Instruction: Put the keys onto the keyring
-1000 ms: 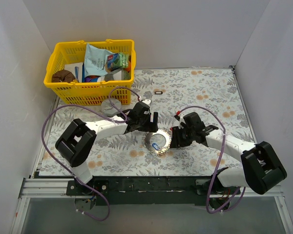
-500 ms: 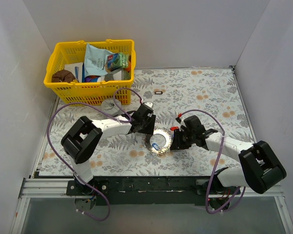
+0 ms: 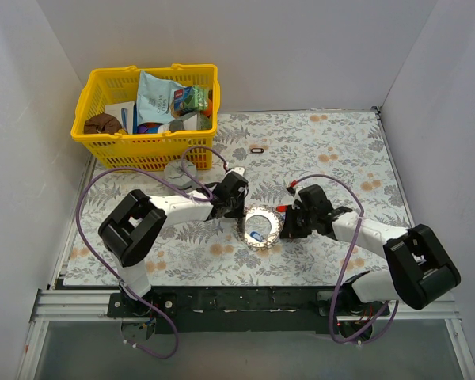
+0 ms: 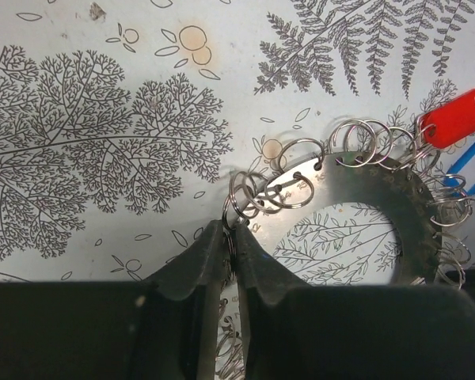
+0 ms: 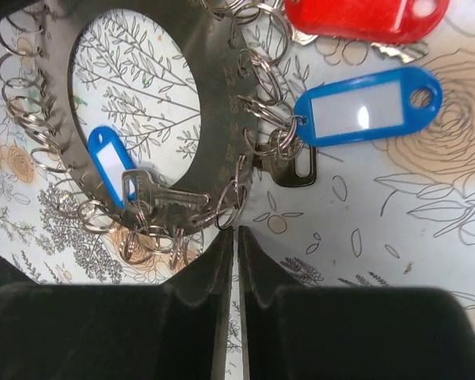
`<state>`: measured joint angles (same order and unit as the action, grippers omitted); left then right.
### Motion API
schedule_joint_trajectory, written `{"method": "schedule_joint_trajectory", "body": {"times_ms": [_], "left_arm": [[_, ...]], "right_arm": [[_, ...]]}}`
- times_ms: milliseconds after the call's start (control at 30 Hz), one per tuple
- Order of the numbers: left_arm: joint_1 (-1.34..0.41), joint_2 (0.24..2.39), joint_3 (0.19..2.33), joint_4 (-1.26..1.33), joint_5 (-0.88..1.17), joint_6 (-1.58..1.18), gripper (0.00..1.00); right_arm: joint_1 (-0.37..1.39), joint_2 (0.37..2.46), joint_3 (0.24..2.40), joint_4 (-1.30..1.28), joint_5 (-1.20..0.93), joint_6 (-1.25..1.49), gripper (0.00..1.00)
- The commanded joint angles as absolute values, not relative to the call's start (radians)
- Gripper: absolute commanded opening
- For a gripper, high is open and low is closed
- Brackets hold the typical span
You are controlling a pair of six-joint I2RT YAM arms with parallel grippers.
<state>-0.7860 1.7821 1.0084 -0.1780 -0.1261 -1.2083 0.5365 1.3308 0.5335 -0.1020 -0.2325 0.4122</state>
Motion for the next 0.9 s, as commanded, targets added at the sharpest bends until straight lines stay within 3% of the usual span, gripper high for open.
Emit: {"method": "schedule_joint_trajectory", "body": {"times_ms": [0,400,867], "left_arm": [[-0.795,1.778,0.963,-0.279,-0.153,-1.276,0.09],[-0.795,1.738,0.922,-0.351,-0.224,-1.434,0.06],[-0.839,1.637,0.833,-0.353,-0.140,-1.563,0.08]], "right_arm": [[0.523,1.362,0.587,-0.071,-0.202,0.377,0.14],[0.512,1.463,0.652,-0.040,-0.187,0.354,0.14],[0.491,1.568,0.750,-0.014,-0.242,0.287,0.15]]}}
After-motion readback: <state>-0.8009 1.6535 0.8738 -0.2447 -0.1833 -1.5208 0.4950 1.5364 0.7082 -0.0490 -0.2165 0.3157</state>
